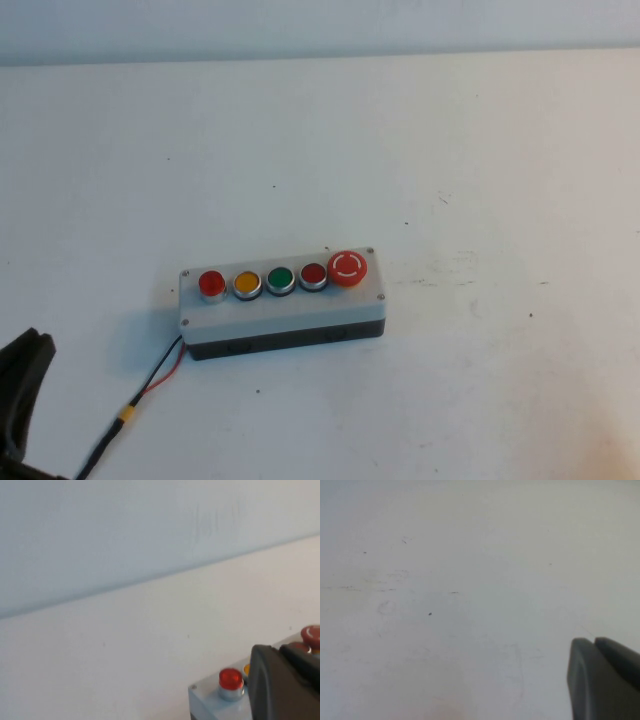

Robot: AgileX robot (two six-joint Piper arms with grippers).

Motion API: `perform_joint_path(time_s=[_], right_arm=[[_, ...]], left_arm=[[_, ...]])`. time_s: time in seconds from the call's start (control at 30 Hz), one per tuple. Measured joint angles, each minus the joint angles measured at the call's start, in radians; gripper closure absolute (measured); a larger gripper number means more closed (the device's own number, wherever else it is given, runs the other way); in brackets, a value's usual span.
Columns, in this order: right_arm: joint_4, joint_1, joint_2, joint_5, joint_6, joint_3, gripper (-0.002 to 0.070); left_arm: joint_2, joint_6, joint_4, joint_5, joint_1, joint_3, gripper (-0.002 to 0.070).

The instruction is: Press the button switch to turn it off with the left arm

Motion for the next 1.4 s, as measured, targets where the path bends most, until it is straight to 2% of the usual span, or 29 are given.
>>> perform_joint_path(time_s=[0.17,0.3,0.4,0.6,0.8,0.9,1.4], right_arm=[[0.0,0.0,0.0,0.0,0.0,0.0,0.0692],[0.0,0.0,0.0,0.0,0.0,0.0,0.0692],[0.0,0.0,0.0,0.0,0.0,0.0,0.0692],[0.0,0.0,0.0,0.0,0.0,0.0,0.0692],[0.0,0.0,0.0,0.0,0.0,0.0,0.0692],[0.0,0.0,0.0,0.0,0.0,0.0,0.0692],[0.0,0.0,0.0,0.0,0.0,0.0,0.0692]], left_arm=[[-0.078,0.062,-0.023,-0.23,0.0,0.135,0.0677],[-0.147,0.151,-0.141,-0.267,0.01,0.195,0.0677],[-0.193,0.188,-0.191,-0.265,0.058,0.21,0.0677],[-0.289,0.19,-0.206,-0.108,0.157,0.21,0.0677],[-0.323,0.183,-0.194,0.212,0.162,0.21,0.0677],[-0.323,0.17,-0.19,0.313,0.162,0.21,0.0677],[-0.325,0.161,-0.188,0.343,0.162,0.21,0.0677]])
